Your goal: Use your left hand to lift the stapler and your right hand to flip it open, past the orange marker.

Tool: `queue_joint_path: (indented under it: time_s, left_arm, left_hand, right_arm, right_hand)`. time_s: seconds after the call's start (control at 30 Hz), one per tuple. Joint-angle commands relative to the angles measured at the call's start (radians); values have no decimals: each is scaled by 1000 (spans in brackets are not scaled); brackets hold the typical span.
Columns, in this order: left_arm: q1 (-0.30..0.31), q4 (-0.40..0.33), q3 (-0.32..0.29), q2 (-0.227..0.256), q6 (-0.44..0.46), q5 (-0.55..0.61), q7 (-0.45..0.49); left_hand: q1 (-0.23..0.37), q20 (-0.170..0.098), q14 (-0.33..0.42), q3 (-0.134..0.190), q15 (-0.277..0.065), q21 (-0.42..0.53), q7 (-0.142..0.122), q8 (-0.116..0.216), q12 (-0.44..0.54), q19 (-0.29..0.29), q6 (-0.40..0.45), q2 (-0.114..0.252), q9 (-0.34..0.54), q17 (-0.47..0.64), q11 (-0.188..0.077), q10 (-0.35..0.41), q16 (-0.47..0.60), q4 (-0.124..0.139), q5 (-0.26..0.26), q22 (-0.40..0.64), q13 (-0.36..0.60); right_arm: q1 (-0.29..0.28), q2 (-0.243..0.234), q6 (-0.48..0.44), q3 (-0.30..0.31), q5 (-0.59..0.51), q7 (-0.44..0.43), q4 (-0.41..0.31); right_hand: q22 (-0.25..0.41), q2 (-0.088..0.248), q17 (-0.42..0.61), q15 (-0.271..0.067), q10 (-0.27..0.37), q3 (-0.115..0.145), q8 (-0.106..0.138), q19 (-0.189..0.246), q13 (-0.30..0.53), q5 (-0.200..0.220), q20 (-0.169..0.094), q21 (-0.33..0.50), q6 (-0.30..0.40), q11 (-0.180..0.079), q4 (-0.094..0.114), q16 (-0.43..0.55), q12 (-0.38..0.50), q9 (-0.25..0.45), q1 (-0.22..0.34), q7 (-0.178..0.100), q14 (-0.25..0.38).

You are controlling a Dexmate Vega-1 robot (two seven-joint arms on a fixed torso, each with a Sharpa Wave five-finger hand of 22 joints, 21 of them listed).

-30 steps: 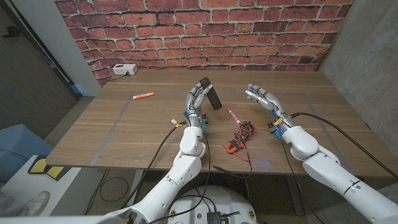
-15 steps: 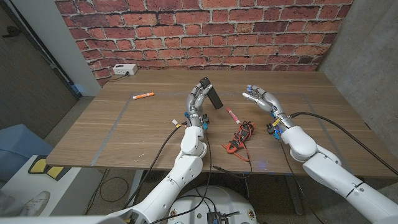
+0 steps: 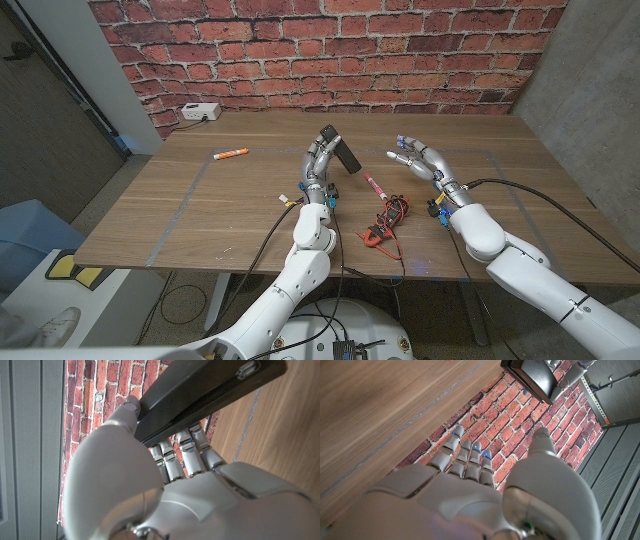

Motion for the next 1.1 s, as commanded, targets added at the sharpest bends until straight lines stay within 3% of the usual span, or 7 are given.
queue_joint_path:
  time_s: [0.03, 0.17, 0.47, 0.67, 0.8, 0.97, 1.1]
  left_arm:
    - [4, 4, -5, -19, 1, -55, -23]
    - [5, 3, -6, -19, -1, -59, -27]
    - [3, -9, -8, -12, -4, -65, -42]
    - [-6, 4, -12, -9, -18, -75, -69]
    - [-10, 13, -14, -8, -31, -77, -87]
    - [-11, 19, -17, -10, -42, -83, -97]
    - [-15, 29, -18, -10, -53, -92, -121]
  left_hand:
    - [48, -114, 100, 46, -224, 0, -125, 8, 8, 0, 123, 124, 186, 2, -106, 103, -3, 35, 5, 5, 47]
    - [47, -114, 101, 48, -225, 1, -128, 9, 10, -1, 123, 124, 186, 2, -106, 104, -4, 34, 6, 5, 50]
    - [44, -113, 102, 50, -225, 3, -128, 10, 10, -3, 124, 123, 185, 1, -107, 104, -7, 34, 6, 5, 52]
    - [42, -112, 102, 51, -225, 4, -127, 9, 9, -4, 122, 123, 185, 1, -107, 103, -8, 34, 6, 5, 51]
    - [42, -111, 79, 64, -222, -5, -103, 5, 4, -23, 108, 124, 184, -3, -99, 85, -25, 32, 8, 1, 59]
    - [41, -110, 78, 68, -221, -6, -105, 4, 3, -25, 104, 127, 183, -2, -97, 78, -25, 33, 7, 1, 63]
    - [42, -111, 70, 73, -220, -9, -97, 6, 0, -32, 108, 128, 183, -3, -89, 69, -31, 32, 6, 0, 65]
  right_arm:
    - [-16, 1, -33, 1, -31, -28, -27]
    - [-23, 7, -38, 6, -26, -37, -32]
    - [-38, 13, -39, 22, -12, -47, -45]
    - [-47, 15, -48, 30, 0, -48, -57]
    - [-50, 7, -58, 37, 24, -30, -67]
    - [-58, 8, -73, 45, 47, -27, -80]
    - [-63, 2, -73, 51, 68, -13, -84]
  right_hand:
    - [3, 4, 6, -46, 11, 6, 0, 11, 5, 4, -3, 3, 9, -11, 0, 9, 8, 4, 13, -5, 9]
    - [3, 8, 10, -50, 17, 9, 2, 15, 7, 4, -2, 3, 14, -13, 3, 15, 10, 4, 17, -10, 17]
    - [11, 20, 43, -72, 48, 4, 9, 81, 22, 0, 10, 24, 39, -38, 28, 61, 22, 6, -3, -24, 81]
    - [14, 25, 59, -73, 57, 1, 12, 100, 28, -1, 9, 31, 49, -23, 37, 79, 26, 7, -14, -18, 99]
    - [17, 25, 71, -70, 70, -5, 12, 115, 31, -2, 10, 37, 54, -16, 45, 91, 31, 7, -28, -13, 111]
    - [22, 33, 107, -78, 139, -17, 14, 152, 41, 1, 10, 53, 73, -20, 67, 137, 55, 6, -67, -3, 172]
    - [25, 38, 126, -89, 192, -16, 16, 187, 46, 4, 6, 69, 86, -26, 67, 170, 73, 6, -70, 2, 228]
